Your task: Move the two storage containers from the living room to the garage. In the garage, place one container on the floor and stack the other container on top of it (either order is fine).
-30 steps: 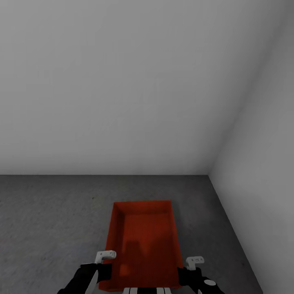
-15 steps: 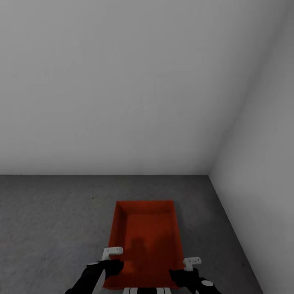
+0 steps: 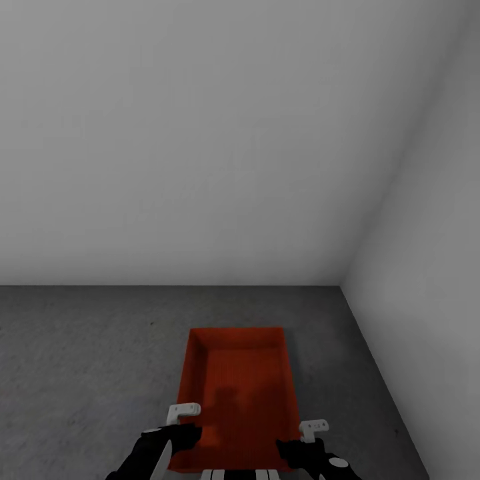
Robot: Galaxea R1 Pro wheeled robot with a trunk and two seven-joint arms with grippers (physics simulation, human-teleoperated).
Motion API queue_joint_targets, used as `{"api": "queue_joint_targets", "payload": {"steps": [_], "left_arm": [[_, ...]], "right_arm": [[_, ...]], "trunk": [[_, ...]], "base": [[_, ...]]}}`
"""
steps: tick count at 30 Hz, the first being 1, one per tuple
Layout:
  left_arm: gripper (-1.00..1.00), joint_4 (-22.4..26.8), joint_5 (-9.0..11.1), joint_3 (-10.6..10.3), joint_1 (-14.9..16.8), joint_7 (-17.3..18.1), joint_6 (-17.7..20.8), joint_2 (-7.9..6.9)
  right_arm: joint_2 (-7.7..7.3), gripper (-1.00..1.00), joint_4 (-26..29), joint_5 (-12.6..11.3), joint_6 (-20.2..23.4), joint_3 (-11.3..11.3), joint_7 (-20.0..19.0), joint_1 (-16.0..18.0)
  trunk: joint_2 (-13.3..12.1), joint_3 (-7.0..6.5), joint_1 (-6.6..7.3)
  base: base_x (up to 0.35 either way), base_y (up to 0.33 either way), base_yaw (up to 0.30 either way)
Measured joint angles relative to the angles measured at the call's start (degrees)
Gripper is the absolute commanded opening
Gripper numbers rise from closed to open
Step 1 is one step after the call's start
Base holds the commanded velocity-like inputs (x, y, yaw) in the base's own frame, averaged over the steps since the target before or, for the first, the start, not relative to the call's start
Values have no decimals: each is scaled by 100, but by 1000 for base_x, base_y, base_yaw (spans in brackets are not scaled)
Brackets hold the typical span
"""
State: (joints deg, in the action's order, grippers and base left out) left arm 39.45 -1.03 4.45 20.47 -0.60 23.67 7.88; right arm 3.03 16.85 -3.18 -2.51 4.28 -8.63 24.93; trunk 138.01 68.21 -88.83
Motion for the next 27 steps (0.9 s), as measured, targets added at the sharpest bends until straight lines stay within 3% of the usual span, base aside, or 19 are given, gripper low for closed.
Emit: {"api": "queue_joint_targets", "payload": {"steps": [4, 27], "left_arm": [[100, 0, 2, 0, 0, 8, 1, 1], [100, 0, -2, -9, 0, 10, 19, 31]], "right_arm": [[0, 100, 0, 0, 0, 0, 0, 0], [0, 100, 0, 7, 9, 0, 0, 0]], "trunk": [[0, 0, 0], [-921, -412, 505]], "base": [[0, 0, 0], [0, 0, 0]]}}
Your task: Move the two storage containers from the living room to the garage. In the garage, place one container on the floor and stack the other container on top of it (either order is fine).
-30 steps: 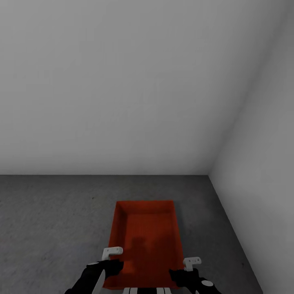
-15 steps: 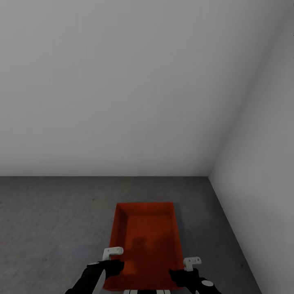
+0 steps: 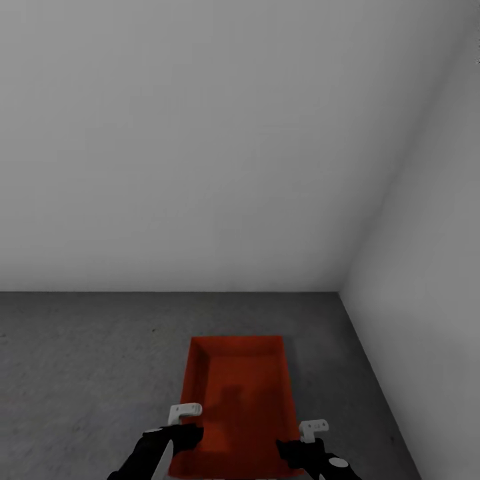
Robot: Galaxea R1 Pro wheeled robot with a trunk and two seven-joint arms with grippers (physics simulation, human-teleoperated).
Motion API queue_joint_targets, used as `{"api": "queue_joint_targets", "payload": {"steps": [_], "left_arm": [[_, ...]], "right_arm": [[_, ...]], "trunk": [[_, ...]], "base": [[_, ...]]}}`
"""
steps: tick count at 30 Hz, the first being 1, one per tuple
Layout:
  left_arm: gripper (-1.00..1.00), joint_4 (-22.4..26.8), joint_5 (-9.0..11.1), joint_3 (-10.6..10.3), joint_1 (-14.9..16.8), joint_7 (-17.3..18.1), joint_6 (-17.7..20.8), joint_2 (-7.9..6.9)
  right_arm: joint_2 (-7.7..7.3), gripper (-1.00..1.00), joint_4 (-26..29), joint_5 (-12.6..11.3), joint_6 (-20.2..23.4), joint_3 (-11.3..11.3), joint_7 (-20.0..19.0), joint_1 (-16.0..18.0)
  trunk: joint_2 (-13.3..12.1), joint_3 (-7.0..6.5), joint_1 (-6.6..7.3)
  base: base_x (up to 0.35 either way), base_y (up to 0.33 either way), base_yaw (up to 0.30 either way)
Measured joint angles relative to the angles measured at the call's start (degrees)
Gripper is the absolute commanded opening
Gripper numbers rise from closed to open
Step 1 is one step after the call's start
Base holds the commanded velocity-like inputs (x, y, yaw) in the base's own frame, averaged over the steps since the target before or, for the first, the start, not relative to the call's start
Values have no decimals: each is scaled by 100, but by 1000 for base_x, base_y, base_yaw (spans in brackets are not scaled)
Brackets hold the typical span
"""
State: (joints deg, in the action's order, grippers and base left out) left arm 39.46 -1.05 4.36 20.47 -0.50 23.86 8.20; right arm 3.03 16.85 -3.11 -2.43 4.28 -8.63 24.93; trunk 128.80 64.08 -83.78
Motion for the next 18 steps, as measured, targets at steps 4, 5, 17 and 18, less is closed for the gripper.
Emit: {"api": "queue_joint_targets", "payload": {"steps": [4, 5, 17, 18], "left_arm": [[100, 0, 0, 0, 0, 0, 0, 0], [100, 0, 0, 0, 0, 0, 0, 0], [100, 0, 0, 0, 0, 0, -7, 3], [100, 0, 0, 0, 0, 0, -7, 4]], "right_arm": [[0, 100, 0, 0, 0, 0, 0, 0], [0, 100, 0, 0, 0, 0, 0, 0], [0, 100, 0, 0, 0, 0, 0, 0], [0, 100, 0, 0, 0, 0, 0, 0]], "trunk": [[-160, -72, 88], [-201, -90, 110], [-682, -305, 370], [-722, -323, 392]], "base": [[-2, 0, 0], [-22, 0, 0], [-272, 0, 0], [-335, 0, 0]]}}
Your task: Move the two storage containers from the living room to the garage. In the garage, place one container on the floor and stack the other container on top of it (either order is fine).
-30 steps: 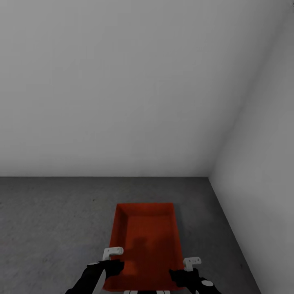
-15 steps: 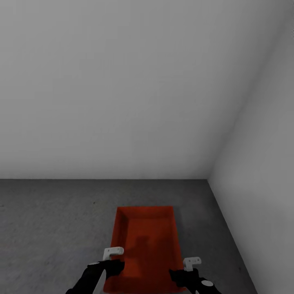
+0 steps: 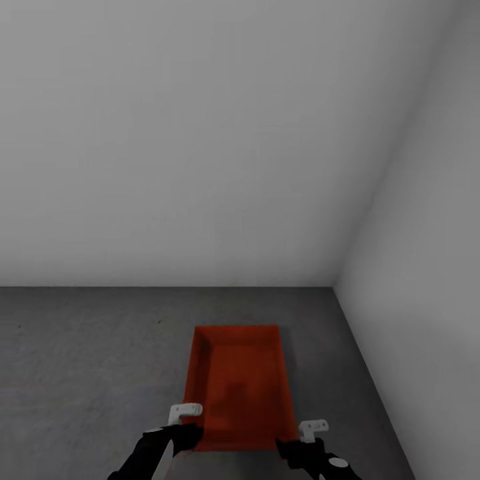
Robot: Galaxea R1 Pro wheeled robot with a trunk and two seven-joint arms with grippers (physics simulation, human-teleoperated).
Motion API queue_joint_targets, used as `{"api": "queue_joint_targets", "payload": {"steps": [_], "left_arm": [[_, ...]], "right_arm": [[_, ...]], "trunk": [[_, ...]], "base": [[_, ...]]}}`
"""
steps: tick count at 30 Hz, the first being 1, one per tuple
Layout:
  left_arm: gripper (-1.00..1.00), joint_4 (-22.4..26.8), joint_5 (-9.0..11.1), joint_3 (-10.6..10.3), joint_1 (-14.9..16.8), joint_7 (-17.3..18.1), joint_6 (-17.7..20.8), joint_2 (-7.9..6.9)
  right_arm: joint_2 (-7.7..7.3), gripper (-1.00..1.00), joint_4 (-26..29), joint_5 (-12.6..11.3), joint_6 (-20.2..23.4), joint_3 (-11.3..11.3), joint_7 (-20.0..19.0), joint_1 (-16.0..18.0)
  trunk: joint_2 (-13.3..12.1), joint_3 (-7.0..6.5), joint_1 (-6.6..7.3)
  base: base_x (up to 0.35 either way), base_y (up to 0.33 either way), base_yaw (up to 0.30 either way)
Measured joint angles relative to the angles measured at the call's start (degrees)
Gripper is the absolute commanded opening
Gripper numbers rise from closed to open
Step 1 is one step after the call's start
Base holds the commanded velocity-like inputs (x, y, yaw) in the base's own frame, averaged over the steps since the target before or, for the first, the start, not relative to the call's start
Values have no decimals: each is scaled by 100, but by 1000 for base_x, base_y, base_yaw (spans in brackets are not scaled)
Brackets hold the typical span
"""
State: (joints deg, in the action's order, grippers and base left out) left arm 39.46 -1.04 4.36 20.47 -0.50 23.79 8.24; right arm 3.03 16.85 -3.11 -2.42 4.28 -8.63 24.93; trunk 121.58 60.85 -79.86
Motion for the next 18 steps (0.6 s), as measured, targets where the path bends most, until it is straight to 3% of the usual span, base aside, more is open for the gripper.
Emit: {"api": "queue_joint_targets", "payload": {"steps": [18], "left_arm": [[100, -94, -20, 31, 0, -26, -78, -51]], "right_arm": [[-38, 100, -266, 13, -18, -13, 110, 0]], "trunk": [[-722, -323, 396]], "base": [[-325, 0, 0]]}}
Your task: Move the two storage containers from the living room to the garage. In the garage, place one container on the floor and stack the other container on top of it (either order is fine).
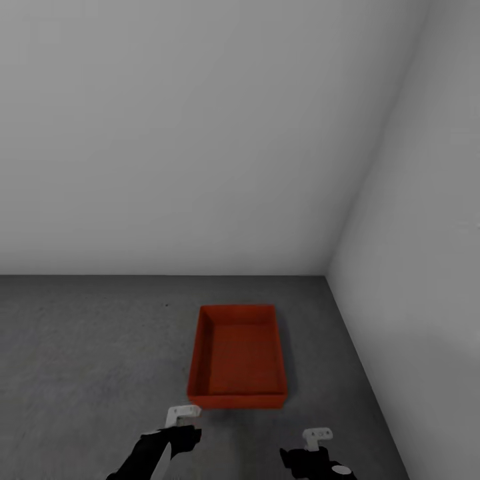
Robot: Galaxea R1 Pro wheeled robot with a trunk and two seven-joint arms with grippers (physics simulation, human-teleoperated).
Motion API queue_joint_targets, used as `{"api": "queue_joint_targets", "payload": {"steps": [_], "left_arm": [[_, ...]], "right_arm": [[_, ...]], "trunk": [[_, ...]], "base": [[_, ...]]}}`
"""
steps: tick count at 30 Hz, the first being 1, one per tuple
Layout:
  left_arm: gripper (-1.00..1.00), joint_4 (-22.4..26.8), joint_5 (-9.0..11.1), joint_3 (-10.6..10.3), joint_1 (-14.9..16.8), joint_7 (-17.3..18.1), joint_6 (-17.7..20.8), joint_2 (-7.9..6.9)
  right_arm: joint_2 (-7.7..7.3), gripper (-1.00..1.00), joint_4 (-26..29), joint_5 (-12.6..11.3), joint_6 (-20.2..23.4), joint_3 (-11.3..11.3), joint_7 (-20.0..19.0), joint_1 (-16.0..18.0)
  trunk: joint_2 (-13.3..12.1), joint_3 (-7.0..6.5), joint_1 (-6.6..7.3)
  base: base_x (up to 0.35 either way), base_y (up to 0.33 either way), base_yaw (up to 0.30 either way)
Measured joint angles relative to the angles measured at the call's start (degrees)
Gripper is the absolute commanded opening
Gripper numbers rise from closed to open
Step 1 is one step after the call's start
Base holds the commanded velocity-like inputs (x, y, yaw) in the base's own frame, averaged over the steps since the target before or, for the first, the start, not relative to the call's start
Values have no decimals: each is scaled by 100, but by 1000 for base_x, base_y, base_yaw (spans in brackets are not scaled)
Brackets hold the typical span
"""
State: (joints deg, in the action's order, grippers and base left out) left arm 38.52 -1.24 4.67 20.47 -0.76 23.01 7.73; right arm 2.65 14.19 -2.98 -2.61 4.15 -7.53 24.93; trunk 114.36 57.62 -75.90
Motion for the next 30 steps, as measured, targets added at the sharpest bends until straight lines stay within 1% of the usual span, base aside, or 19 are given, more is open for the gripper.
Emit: {"api": "queue_joint_targets", "payload": {"steps": [1, 3, 5, 6, 7, 8, 9, 10, 11, 12, 13, 14, 15, 17, 18, 20, 24, 26, 30], "left_arm": [[100, -53, -3, 4, 0, -4, -38, -22], [100, -357, -10, 19, 0, -15, -213, -131], [100, -990, -11, 71, 0, -21, -597, -366], [100, -1170, -4, 96, 0, -19, -723, -442], [100, -1510, 1, 158, 0, -18, -992, -584], [100, -1691, 9, 194, 1, -17, -1145, -661], [100, -2032, 12, 288, -1, -17, -1453, -792], [100, -2214, 18, 337, -1, -16, -1621, -858], [100, -2555, 20, 425, 0, -13, -1943, -962], [100, -2726, 23, 462, -3, -12, -2096, -1007], [100, -3034, 25, 532, -5, -7, -2362, -1072], [100, -3185, 26, 555, -6, -6, -2495, -1097], [100, -3445, 28, 588, -5, -5, -2750, -1129], [100, -3745, 29, 622, -6, -4, -3072, -1157], [100, -3825, 29, 628, -7, -4, -3162, -1163], [100, -4010, 29, 643, -13, -3, -3392, -1165], [100, -4113, 27, 651, -17, -3, -3529, -1192], [100, -4161, 28, 651, -41, 6, -3562, -1248], [100, -4231, 29, 644, -74, 16, -3678, -1275]], "right_arm": [[-14, 100, -28, 1, 0, 0, 5, 0], [-60, 100, -173, 5, -7, 0, 15, 0], [-129, 100, -423, 14, -91, 2, 23, -1], [-147, 100, -490, 14, -132, 4, 26, 0], [-184, 100, -616, 16, -225, 5, 30, -1], [-205, 100, -681, 17, -275, 7, 33, 0], [-248, 100, -805, 18, -358, 10, 48, -1], [-269, 100, -868, 18, -393, 12, 58, 0], [-308, 100, -984, 19, -441, 13, 94, 0], [-331, 100, -1043, 19, -461, 14, 115, 0], [-377, 100, -1156, 19, -489, 14, 160, 0], [-404, 100, -1216, 19, -504, 15, 184, 0], [-457, 100, -1332, 19, -541, 14, 224, 0], [-544, 100, -1490, 18, -642, 14, 268, -1], [-575, 100, -1533, 19, -689, 15, 278, -2], [-695, 100, -1638, 18, -894, 14, 301, -5], [-805, 100, -1700, 20, -1051, 16, 314, -6], [-819, 100, -1714, 18, -1076, 16, 317, -6], [-807, 100, -1722, 11, -1088, 17, 318, -8]], "trunk": [[-40, -18, 22], [-120, -54, 67], [-200, -89, 111], [-241, -108, 133], [-281, -125, 156], [-321, -143, 178], [-361, -161, 200], [-401, -179, 222], [-441, -197, 244], [-481, -215, 266], [-521, -233, 288], [-561, -251, 310], [-601, -269, 332], [-682, -305, 376], [-722, -323, 398], [-802, -359, 442], [-963, -431, 530], [-1043, -467, 574], [-1203, -539, 662]], "base": [[-136, 0, 0], [-110, 0, 0], [-109, 0, 0], [-74, 0, 0], [-59, 0, 0], [-38, 0, 0], [-30, 0, 0], [-19, 0, 0], [-16, 0, 0], [-10, 0, 0], [-8, 0, 0], [-5, 0, 0], [-4, 0, 0], [-2, 0, 0], [-1, 0, 0], [0, 0, 0], [0, 0, 0], [0, 0, 0], [0, 0, 0]]}}
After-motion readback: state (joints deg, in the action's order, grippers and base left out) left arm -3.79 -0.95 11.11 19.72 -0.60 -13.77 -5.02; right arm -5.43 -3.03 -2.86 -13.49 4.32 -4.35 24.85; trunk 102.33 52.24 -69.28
